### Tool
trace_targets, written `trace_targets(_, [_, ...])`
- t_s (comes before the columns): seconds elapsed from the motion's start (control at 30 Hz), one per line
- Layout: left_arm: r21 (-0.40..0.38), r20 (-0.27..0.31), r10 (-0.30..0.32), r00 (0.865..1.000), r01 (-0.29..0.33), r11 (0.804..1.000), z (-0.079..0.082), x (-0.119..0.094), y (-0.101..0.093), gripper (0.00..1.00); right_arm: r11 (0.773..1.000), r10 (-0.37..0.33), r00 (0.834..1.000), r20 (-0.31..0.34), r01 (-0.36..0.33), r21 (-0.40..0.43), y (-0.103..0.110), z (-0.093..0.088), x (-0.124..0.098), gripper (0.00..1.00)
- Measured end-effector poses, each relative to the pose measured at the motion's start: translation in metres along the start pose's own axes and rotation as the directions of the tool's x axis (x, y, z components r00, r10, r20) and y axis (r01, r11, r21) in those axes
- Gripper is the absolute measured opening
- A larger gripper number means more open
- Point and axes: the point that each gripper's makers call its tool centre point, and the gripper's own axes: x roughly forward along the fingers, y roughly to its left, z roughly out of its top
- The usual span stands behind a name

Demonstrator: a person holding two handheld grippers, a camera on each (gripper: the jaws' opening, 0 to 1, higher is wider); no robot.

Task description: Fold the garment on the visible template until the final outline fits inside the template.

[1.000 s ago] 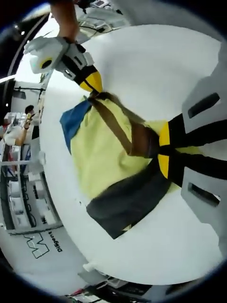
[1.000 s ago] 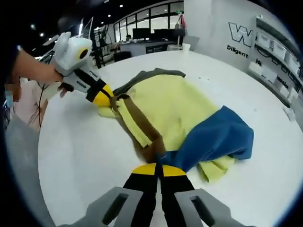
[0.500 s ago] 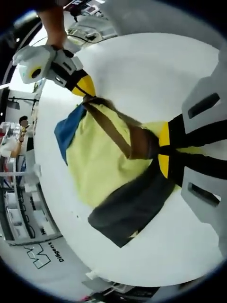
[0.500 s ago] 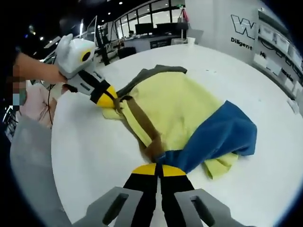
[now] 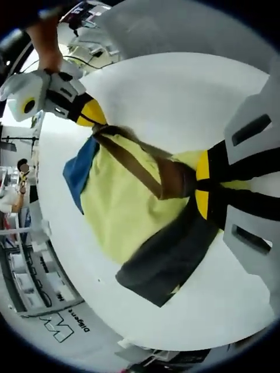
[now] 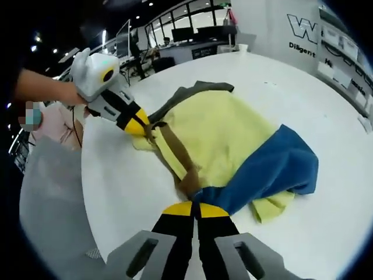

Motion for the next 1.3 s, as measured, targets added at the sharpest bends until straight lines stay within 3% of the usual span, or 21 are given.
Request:
trace_targets(0.13, [0.043,0.003,0.001,1.000,-0.001,0.999,-0.002,-0.009,-0.009,0.04,1.000,0.019,1.000,0.003,-0.019,0.006,0.011,-0.006,-0.004,0.00])
trace_targets(0.4, [0.008,0.008,0.019,1.000,-0.019,1.000,-0.003,-0.020,-0.020,0.04,0.992,0.082,0.996,0.028,-0.084,0.090,0.035,-0.010,-0.013,0.00])
trace_targets(0.6, [0.039,0.009,0.019,1.000,-0.020,0.999,-0.005,-0.028,-0.035,0.04,0.993,0.090,0.996,0.029,-0.092,0.078,0.042,-0.019,-0.018,0.00])
trace_targets(0.73, [0.030,0.012,0.029,1.000,-0.029,0.999,-0.008,-0.034,-0.040,0.04,0.988,0.098,0.995,0.037,-0.101,0.115,0.045,-0.025,-0.021,0.00])
trace_targets(0.97, [0.035,0.024,0.038,0.999,-0.039,0.999,-0.015,-0.044,-0.054,0.04,0.982,0.117,0.990,0.083,-0.128,0.142,0.057,-0.027,-0.027,0.00])
trace_targets(1.3, [0.029,0.019,0.062,0.998,-0.063,0.998,-0.018,-0.054,-0.065,0.04,0.982,0.171,0.983,0.068,-0.176,0.069,0.085,-0.025,-0.033,0.00])
